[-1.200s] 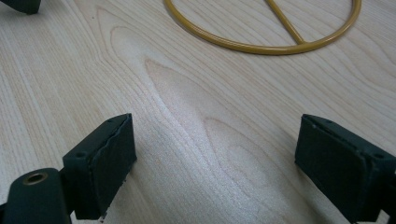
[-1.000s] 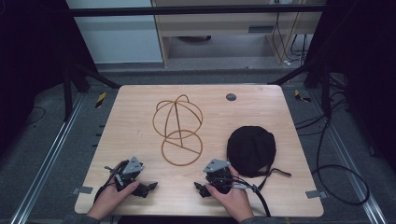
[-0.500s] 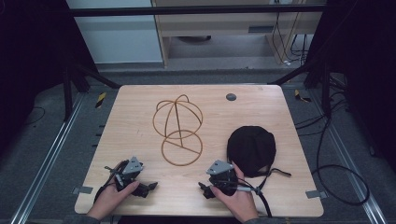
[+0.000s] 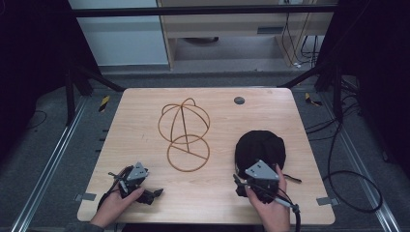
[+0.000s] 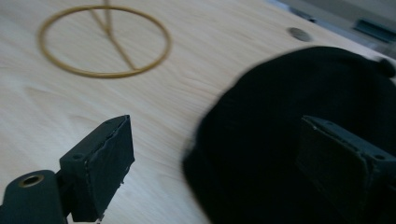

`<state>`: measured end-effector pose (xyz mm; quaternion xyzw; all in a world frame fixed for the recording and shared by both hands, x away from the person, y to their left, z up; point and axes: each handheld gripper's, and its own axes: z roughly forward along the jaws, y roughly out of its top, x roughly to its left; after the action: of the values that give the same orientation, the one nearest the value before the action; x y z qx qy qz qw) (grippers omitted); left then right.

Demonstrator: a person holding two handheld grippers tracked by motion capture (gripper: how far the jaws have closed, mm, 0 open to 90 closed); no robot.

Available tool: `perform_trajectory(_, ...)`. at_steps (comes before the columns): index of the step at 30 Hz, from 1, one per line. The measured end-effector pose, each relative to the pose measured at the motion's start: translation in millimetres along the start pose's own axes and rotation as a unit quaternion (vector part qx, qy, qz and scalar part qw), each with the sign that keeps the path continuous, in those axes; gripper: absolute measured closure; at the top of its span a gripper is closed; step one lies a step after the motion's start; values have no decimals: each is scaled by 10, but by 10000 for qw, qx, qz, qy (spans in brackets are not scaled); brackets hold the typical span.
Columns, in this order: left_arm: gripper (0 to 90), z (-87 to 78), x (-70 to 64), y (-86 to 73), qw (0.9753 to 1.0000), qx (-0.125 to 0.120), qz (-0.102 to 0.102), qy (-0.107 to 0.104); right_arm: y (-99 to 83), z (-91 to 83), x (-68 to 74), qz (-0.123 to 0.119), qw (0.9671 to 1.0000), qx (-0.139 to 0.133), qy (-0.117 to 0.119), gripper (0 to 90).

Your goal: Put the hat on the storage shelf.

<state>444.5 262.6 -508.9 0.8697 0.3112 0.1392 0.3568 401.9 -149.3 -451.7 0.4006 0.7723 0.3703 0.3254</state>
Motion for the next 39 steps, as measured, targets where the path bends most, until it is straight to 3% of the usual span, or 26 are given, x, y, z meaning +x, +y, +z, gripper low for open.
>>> perform_trajectory(3,0,0,-1,0,10000,-2,-9,-3,-71,-91,-158,333,9986,22,-409,123)
perform_trajectory(6,0,0,-2,-1,10000,-2,-14,-2,-125,-132,-265,460,9961,131,-737,123)
perform_trajectory(12,0,0,-1,-1,10000,3,-7,0,-196,-159,-353,440,9928,458,-1015,119)
perform_trajectory(14,0,-1,0,-1,10000,10,2,0,-205,-148,-383,464,9922,564,-1007,116)
perform_trajectory(21,0,-1,0,-1,10000,3,2,1,-169,-149,-557,768,9895,908,-823,112)
perform_trajectory(22,0,0,0,-1,10000,3,-2,0,-146,-145,-643,768,9892,1064,-648,109)
perform_trajectory(25,0,-1,0,-1,10000,4,-3,1,-99,-154,-737,773,9890,1186,-436,109)
perform_trajectory(32,0,-1,1,-1,10000,5,14,10,91,-152,-897,606,9888,1362,-32,107)
perform_trajectory(37,0,1,-2,-2,10000,-9,-6,8,216,-120,-978,401,9875,1523,94,83)
perform_trajectory(39,0,-2,-3,-1,10000,6,-6,9,291,-81,-1029,282,9842,1721,310,84)
